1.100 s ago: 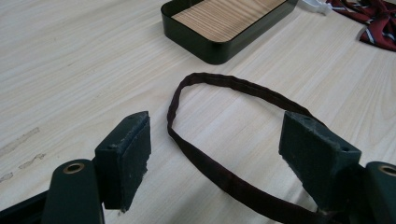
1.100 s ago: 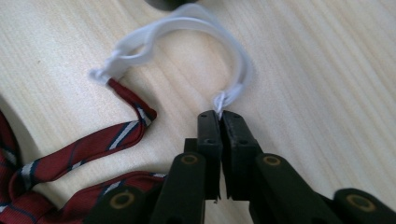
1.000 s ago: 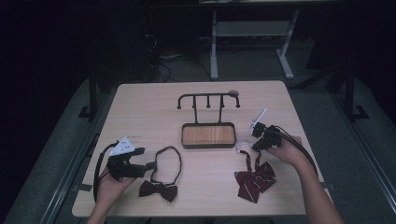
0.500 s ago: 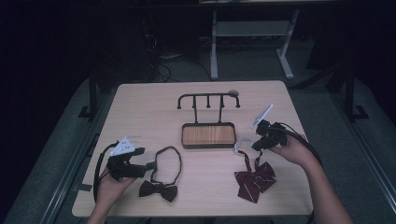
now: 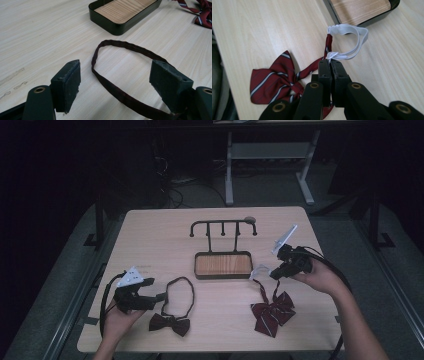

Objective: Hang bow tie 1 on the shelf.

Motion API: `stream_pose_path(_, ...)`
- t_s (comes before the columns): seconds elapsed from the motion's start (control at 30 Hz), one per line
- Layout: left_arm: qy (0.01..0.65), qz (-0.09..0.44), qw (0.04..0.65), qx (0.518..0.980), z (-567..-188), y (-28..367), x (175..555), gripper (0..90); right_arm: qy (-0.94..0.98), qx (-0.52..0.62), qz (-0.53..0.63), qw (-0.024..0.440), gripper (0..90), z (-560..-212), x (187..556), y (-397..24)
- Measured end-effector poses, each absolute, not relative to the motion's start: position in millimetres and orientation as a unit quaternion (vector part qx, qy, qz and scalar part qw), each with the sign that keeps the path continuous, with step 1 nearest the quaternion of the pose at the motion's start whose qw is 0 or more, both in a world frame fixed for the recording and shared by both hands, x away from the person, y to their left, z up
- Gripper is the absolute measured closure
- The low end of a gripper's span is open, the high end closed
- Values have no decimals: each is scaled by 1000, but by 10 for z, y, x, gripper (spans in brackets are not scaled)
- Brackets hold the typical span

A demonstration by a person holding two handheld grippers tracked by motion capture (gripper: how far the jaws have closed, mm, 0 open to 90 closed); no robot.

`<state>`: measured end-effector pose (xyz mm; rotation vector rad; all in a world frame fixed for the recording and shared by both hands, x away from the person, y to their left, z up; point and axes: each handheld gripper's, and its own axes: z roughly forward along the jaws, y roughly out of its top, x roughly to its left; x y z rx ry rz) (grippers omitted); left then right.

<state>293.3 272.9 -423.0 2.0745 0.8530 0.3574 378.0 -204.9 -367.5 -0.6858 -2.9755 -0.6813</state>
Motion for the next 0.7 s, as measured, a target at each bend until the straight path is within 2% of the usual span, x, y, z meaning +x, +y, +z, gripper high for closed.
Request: stream_pose_path(0.7, 341, 142, 422, 828, -4237, 2733, 2938, 249, -956, -193, -222, -8, 872, -3257, 3720, -1972)
